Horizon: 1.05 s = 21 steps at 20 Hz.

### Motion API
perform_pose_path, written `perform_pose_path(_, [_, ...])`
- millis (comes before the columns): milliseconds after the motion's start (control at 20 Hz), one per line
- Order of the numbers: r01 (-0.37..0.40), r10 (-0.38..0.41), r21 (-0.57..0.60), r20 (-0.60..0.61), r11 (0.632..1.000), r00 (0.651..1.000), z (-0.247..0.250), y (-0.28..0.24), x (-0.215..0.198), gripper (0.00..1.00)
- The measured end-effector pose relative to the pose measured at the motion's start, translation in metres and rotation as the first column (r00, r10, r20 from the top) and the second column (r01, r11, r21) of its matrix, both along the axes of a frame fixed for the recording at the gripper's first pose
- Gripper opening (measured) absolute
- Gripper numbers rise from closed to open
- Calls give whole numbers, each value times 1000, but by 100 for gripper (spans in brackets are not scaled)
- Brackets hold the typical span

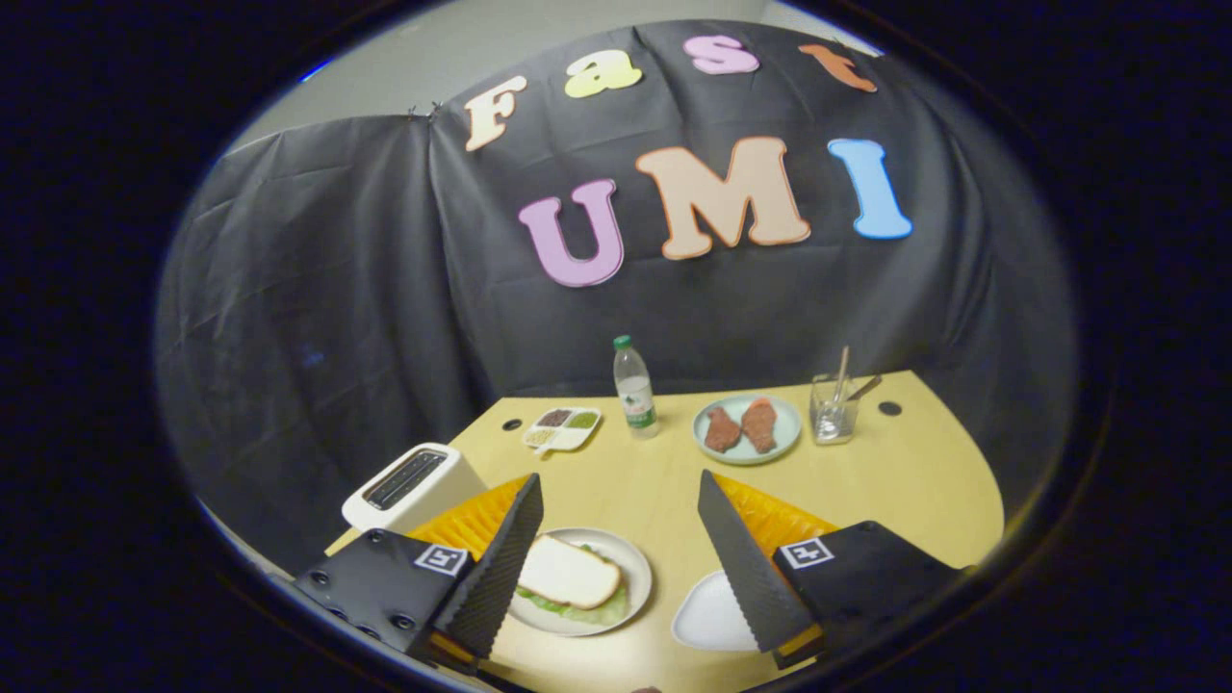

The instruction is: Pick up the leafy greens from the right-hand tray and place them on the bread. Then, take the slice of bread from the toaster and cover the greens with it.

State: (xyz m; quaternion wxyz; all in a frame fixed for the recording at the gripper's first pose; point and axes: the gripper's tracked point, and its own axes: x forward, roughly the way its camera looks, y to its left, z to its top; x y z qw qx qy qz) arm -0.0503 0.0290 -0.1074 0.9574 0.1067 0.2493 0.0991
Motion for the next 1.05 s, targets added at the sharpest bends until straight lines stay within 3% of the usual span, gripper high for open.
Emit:
perform_pose_path(300, [137, -111, -141, 178, 981, 978, 43, -45, -1, 100])
perform_pose_path(600, [255, -219, -118, 253, 960, 942, 68, -75, -12, 100])
perform_pose_path(1050, [314, -264, -141, 291, 939, 920, 77, -97, -22, 100])
